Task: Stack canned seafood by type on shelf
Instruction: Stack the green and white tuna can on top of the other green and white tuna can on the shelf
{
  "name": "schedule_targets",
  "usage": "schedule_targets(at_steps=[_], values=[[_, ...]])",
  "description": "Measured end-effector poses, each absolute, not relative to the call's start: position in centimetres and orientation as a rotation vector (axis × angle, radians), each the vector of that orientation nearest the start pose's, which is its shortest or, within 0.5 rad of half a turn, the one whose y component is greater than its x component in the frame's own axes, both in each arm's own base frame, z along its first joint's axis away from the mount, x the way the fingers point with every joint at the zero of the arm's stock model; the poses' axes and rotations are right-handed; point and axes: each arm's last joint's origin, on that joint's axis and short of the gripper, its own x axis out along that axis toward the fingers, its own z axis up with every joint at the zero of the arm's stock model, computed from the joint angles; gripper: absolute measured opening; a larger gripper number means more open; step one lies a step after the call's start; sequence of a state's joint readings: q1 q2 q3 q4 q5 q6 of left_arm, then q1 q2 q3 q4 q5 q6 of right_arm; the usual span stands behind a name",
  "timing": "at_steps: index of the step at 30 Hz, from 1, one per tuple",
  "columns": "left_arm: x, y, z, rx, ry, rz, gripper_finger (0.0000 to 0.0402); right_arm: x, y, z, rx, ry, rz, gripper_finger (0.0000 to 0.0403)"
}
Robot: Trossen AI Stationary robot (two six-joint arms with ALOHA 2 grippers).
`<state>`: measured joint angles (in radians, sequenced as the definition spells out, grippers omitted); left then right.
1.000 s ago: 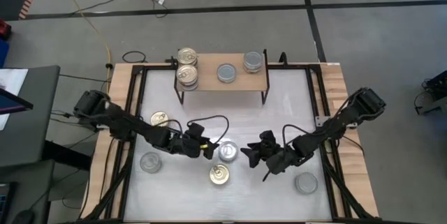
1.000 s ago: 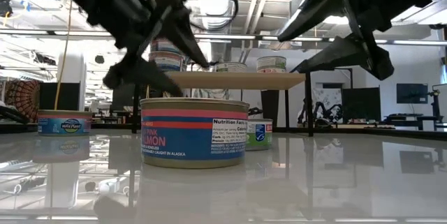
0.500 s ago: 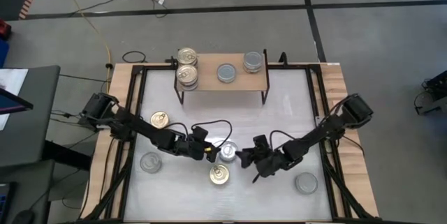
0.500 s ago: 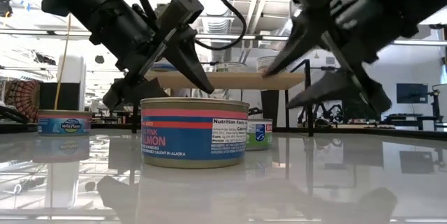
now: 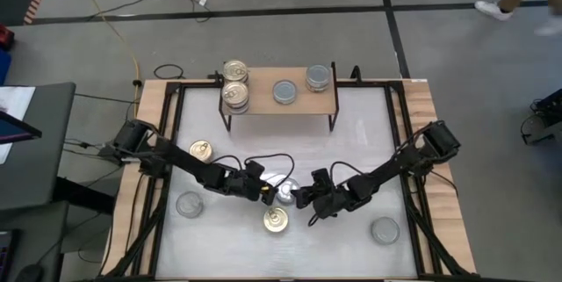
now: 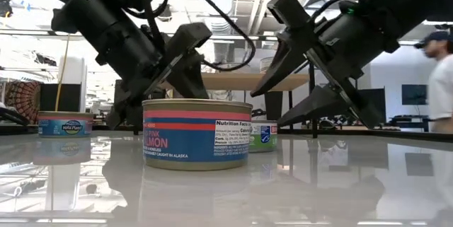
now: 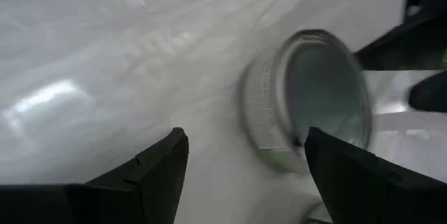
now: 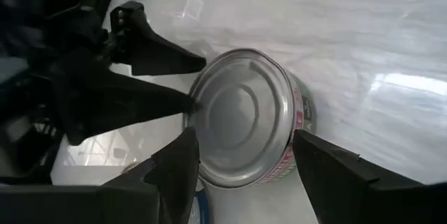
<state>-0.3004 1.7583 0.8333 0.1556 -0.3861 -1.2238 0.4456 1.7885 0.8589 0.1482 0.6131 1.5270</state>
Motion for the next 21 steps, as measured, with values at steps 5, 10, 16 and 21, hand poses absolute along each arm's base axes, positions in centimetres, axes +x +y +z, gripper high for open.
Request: schedule_targets(at_steps=[5, 10, 16, 21], values=[[32.4, -8.9, 13.9, -0.930, 0.545, 0.472, 0.0274, 31.2, 12.7, 13.5, 1.103, 0.431, -0.607, 0.0254], [32.4, -8.9, 13.9, -0.923, 0.544, 0.467, 0.0274, 31.0, 12.6, 13.3, 1.130, 0.461, -0.628, 0.0254], [32.5, -8.6, 13.9, -0.925, 0.539, 0.477, 0.0274, 31.1, 12.1, 13.1, 1.136, 0.488, -0.634, 0.0230], [32.5, -8.6, 13.9, -0.930, 0.535, 0.474, 0.0274, 31.3, 11.8, 13.1, 1.116, 0.489, -0.635, 0.0166]])
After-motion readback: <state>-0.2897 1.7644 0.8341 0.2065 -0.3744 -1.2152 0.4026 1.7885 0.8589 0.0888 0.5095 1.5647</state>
